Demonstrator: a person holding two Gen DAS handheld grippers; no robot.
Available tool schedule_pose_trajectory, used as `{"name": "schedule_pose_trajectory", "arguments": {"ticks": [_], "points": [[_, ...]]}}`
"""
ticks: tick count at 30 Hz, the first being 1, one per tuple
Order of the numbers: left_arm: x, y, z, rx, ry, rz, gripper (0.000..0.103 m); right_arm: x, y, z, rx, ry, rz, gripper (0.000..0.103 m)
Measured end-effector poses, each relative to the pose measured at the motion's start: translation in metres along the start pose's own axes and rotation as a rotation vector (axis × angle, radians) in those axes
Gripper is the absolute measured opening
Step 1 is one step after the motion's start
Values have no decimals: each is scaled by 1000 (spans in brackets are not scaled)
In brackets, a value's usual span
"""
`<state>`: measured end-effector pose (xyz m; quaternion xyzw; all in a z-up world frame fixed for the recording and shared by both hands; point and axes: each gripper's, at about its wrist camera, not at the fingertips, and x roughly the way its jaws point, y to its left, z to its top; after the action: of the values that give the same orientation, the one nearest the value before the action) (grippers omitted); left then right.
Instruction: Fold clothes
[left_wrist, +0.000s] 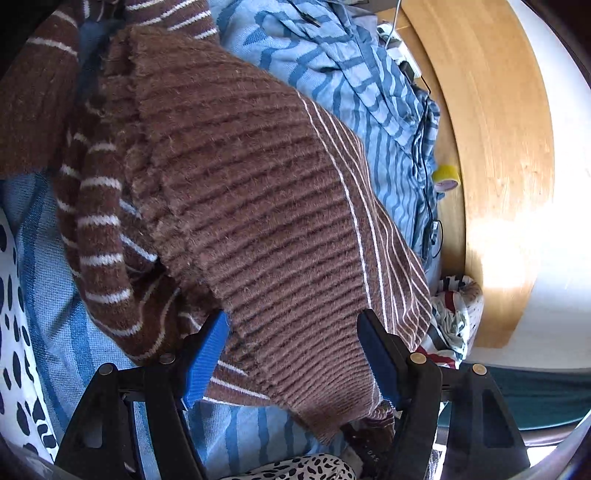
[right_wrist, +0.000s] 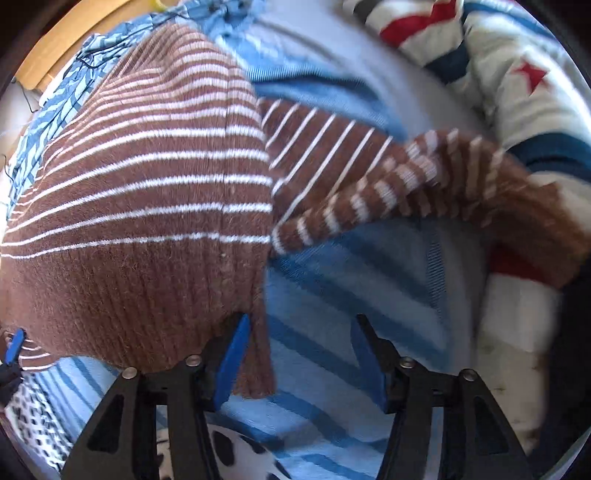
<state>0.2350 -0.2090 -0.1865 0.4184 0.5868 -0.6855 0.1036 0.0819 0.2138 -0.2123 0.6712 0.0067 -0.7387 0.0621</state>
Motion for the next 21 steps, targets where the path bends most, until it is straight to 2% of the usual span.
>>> {"name": "schedule_pose_trajectory", "arguments": {"ticks": [4, 8, 13, 14, 15, 16, 17, 20, 21], "points": [[-11, 6, 2, -25, -62, 1, 72, -3, 3, -4, -26, -16, 17, 61], [-20, 14, 2, -71, -105, -8, 72, -2, 10, -7, -88, 28, 98, 61], [-32, 25, 2, -120, -194, 71, 72, 8, 5, -7, -60, 77, 129, 61], [-33, 28, 2, -138, -208, 77, 72, 7, 4, -8, -56, 76, 140, 57], [-32, 32, 4, -153, -206, 74, 72, 6, 4, -10, -63, 69, 153, 43], [-31, 36, 7, -167, -200, 70, 72, 5, 5, -12, -70, 62, 166, 35], [-29, 39, 9, -178, -198, 73, 72, 4, 6, -14, -79, 54, 174, 23], [-22, 45, 19, -204, -193, 81, 72, -7, 16, -23, -128, 11, 119, 9], [-20, 47, 22, -212, -191, 84, 69, -14, 19, -24, -138, -6, 113, 8]]}}
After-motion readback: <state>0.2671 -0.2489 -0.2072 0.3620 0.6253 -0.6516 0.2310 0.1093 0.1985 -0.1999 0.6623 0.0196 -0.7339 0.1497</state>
